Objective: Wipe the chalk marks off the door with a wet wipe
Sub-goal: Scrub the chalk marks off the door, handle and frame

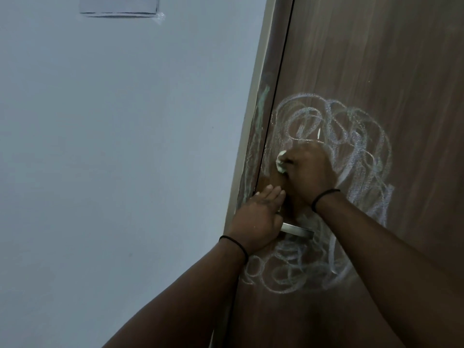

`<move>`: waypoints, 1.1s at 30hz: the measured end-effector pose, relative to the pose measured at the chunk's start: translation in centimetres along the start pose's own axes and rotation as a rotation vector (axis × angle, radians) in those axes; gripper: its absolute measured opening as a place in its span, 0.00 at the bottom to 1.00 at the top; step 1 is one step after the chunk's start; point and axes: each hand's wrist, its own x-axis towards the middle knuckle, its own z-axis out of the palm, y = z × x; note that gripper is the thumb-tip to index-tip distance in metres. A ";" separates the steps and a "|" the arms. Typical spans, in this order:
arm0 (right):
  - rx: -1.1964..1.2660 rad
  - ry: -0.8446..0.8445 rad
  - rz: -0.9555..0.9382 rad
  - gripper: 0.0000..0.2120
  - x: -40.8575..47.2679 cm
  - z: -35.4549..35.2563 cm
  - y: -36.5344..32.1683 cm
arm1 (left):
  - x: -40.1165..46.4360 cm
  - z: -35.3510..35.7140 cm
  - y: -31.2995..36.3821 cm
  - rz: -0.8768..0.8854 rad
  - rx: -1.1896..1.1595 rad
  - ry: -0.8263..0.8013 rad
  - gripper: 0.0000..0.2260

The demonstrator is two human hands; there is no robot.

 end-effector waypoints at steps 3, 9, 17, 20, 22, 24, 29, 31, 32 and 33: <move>-0.092 -0.089 -0.024 0.07 0.6 1.2 -1.6 | 0.0 -0.1 0.0 0.010 -0.014 0.014 0.25; 0.022 -0.159 -0.065 0.05 -0.1 0.8 -0.9 | -0.1 0.1 0.1 0.021 -0.013 0.041 0.24; -0.091 -0.279 -0.064 0.07 1.1 1.2 -2.3 | 0.0 -0.3 0.2 0.037 0.009 0.045 0.24; -0.056 0.005 0.062 0.07 2.1 0.2 -0.5 | -0.1 0.1 -0.1 0.006 0.026 -0.001 0.26; -0.088 0.047 0.086 0.08 3.0 0.3 -1.2 | 0.1 0.0 -0.3 0.009 0.028 -0.011 0.26; -0.112 -0.077 -0.004 0.08 2.6 1.0 -2.2 | 0.2 0.0 -0.2 -0.002 0.026 -0.007 0.25; -0.101 -0.033 -0.007 0.05 -0.2 -0.6 0.7 | 0.6 -0.4 0.2 -0.024 0.074 -0.028 0.24; -0.120 0.093 0.105 0.06 -0.2 -1.2 2.1 | 1.0 -0.7 0.6 -0.033 0.134 -0.044 0.24; -0.122 0.130 0.137 0.06 -0.2 -1.2 1.9 | 1.4 -0.9 0.7 -0.041 0.164 -0.048 0.23; -0.120 0.133 0.136 0.07 -0.4 -1.1 1.3 | 1.6 -1.0 0.8 -0.056 0.191 -0.043 0.22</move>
